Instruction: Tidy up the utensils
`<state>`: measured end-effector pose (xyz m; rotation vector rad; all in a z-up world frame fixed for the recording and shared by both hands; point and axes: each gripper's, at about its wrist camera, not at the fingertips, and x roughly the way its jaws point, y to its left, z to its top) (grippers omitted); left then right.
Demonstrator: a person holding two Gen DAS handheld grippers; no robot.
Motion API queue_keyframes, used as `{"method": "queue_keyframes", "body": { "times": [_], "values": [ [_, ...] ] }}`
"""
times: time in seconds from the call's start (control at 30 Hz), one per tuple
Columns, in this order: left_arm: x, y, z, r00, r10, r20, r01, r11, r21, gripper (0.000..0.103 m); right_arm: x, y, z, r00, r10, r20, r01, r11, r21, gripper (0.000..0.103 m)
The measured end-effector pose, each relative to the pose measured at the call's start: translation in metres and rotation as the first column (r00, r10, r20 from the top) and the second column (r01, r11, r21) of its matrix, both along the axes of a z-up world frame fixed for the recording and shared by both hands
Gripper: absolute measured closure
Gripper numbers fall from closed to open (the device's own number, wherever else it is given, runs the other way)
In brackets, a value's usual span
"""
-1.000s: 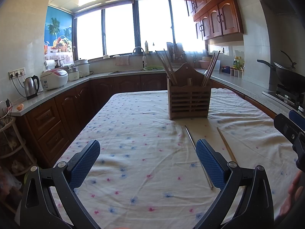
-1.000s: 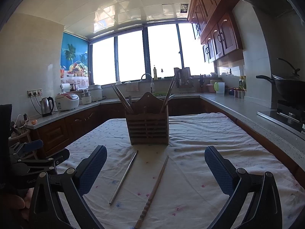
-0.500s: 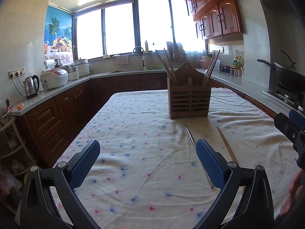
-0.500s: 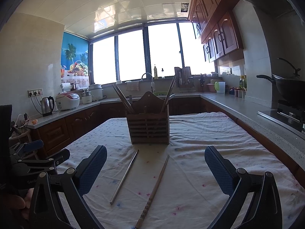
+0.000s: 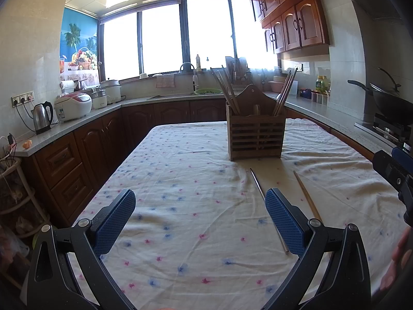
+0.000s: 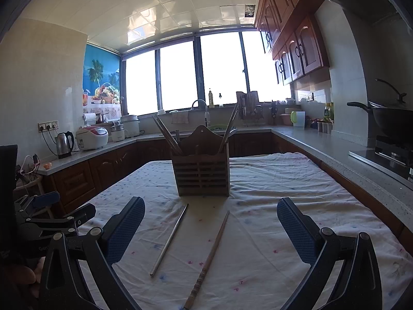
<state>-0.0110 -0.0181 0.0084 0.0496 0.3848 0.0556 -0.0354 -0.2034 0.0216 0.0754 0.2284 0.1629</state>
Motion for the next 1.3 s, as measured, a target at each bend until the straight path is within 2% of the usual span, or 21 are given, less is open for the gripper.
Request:
{"method": "queue_keyframes", "body": {
  "times": [0.8,1.3],
  "values": [
    [0.0021,-0.002,-0.0052,1.0,-0.023,-0.018,0.023,1.0,-0.009,0.0,-0.0002,0.0008,0.0003,1.0,-0.001,-0.003,0.001,1.0,0.002,0.0],
    [0.0083,-0.0038,-0.0035,0.998,-0.046,-0.042,0.045,0.999,-0.017,0.0,0.0094,-0.0024,-0.0008,0.999,-0.005,-0.039,0.005,1.0,0.007,0.0]
  ]
}}
